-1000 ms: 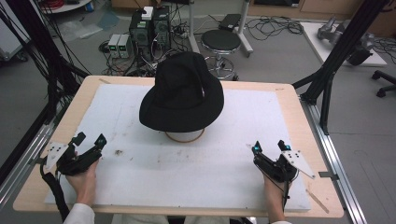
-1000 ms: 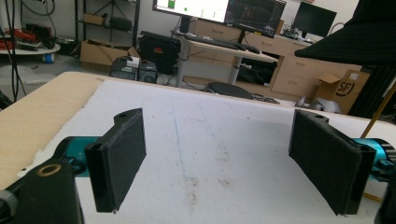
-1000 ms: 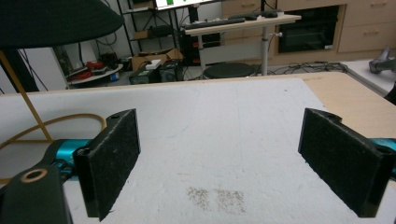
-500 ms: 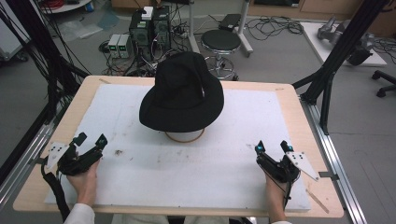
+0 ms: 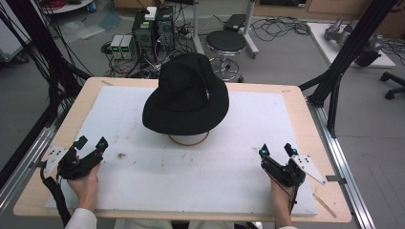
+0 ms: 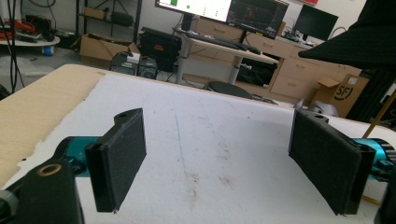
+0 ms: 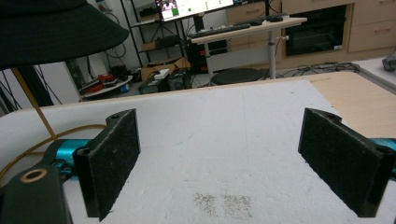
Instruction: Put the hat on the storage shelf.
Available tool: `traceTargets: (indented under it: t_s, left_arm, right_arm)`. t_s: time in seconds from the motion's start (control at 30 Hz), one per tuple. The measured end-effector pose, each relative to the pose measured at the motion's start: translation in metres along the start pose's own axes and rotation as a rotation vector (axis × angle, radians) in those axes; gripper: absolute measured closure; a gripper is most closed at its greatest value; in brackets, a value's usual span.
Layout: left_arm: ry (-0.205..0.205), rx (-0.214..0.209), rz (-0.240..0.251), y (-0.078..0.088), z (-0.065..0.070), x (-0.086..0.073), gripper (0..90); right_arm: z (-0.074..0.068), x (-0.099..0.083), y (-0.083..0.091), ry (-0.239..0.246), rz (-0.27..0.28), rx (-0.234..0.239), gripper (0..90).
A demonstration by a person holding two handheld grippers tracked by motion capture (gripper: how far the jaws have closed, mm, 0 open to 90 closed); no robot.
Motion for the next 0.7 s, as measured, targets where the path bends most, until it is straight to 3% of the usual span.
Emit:
traceTargets:
  t_s: [0.7]
  left_arm:
    - [0.004,0.005,-0.004,0.0007,-0.0011,-0.0008,19.3]
  right_arm:
    - [-0.0014,-0.0016,-0.0015,0.006,-0.011,0.020,12.0]
Point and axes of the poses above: each handheld gripper's, and its own axes: y roughly backward along the jaws, x roughly out of its top, z roughly to its right, the point moved 3 cm from there along -y, roughly forward along the jaws, and after that the axes turned 12 degrees about z, right-handed, at the moved point
